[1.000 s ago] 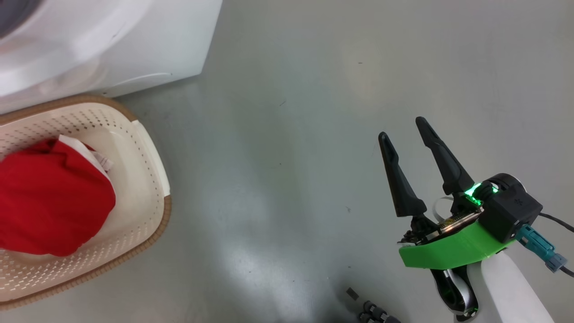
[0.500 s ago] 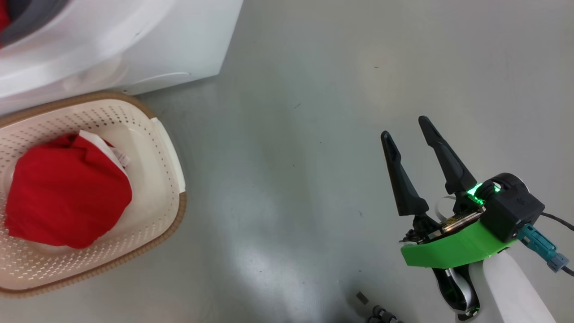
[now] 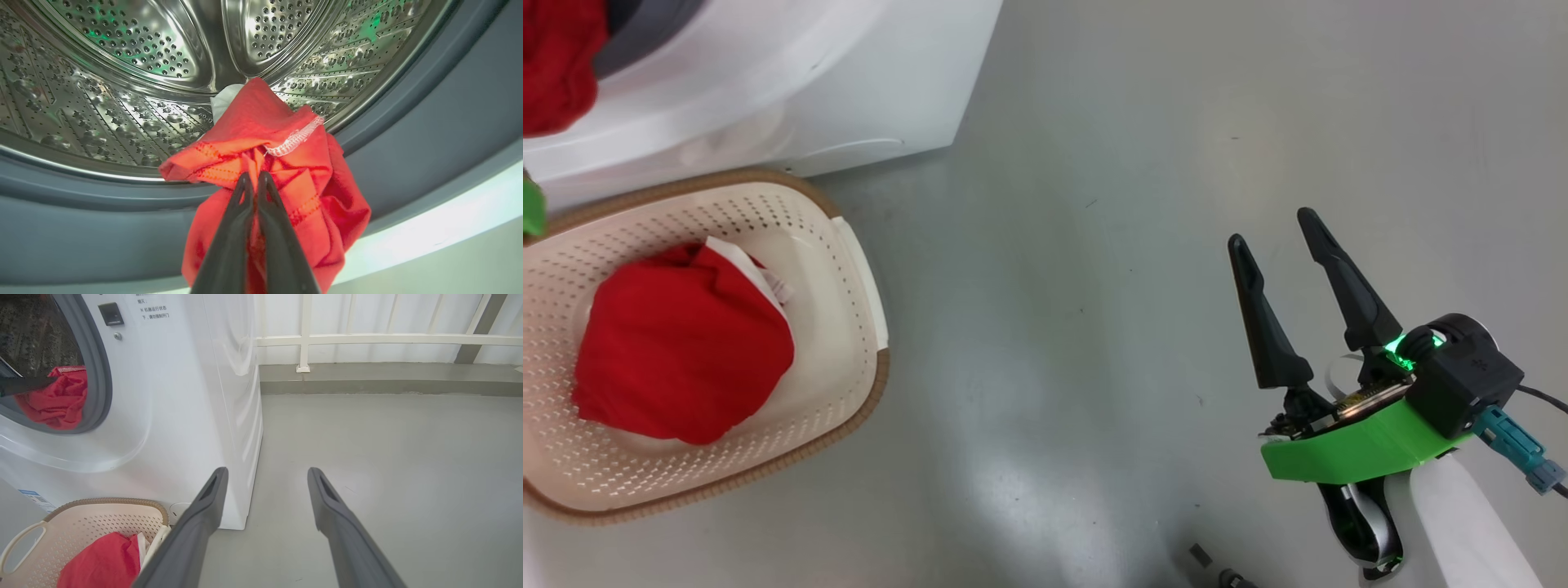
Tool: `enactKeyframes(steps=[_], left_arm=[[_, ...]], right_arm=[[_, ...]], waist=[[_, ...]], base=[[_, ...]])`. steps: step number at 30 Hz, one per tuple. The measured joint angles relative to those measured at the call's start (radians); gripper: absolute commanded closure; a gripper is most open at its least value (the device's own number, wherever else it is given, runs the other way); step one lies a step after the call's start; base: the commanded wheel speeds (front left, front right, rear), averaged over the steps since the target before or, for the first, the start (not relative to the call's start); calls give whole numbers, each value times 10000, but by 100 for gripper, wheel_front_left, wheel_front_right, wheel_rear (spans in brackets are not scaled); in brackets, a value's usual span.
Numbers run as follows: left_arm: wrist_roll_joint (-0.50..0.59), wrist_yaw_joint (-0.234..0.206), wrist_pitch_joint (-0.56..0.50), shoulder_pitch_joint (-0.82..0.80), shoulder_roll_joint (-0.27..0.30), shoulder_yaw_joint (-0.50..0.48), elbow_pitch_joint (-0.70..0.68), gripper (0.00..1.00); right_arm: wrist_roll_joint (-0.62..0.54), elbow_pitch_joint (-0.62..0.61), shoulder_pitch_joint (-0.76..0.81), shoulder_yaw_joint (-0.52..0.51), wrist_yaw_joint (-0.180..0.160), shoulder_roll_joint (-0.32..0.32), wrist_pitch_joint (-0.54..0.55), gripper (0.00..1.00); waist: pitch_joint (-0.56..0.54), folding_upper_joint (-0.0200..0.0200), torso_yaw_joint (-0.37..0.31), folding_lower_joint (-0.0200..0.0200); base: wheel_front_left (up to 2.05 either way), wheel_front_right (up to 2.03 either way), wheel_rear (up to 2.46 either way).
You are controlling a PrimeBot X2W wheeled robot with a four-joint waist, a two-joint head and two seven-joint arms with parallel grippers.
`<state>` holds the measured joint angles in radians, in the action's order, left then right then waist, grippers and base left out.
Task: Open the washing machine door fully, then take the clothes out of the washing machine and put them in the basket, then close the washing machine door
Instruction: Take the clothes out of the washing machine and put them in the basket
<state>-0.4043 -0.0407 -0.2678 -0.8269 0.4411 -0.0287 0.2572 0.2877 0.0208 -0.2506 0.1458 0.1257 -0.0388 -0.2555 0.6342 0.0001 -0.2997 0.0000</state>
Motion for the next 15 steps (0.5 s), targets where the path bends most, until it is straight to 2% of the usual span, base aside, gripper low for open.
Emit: enactKeyframes(steps=[9, 15], left_arm=[[238, -322, 1145, 1032, -311, 96, -972, 100], [339, -554, 1858, 1749, -761, 238, -1344, 100]], right_arm=[[-130, 13, 1, -117, 0, -2, 0, 0], [-253, 10, 21, -307, 0, -10, 0, 0]], waist=[[-252, 0, 253, 0], [-534, 0, 445, 0]], base=[[0, 0, 0], [0, 0, 0]])
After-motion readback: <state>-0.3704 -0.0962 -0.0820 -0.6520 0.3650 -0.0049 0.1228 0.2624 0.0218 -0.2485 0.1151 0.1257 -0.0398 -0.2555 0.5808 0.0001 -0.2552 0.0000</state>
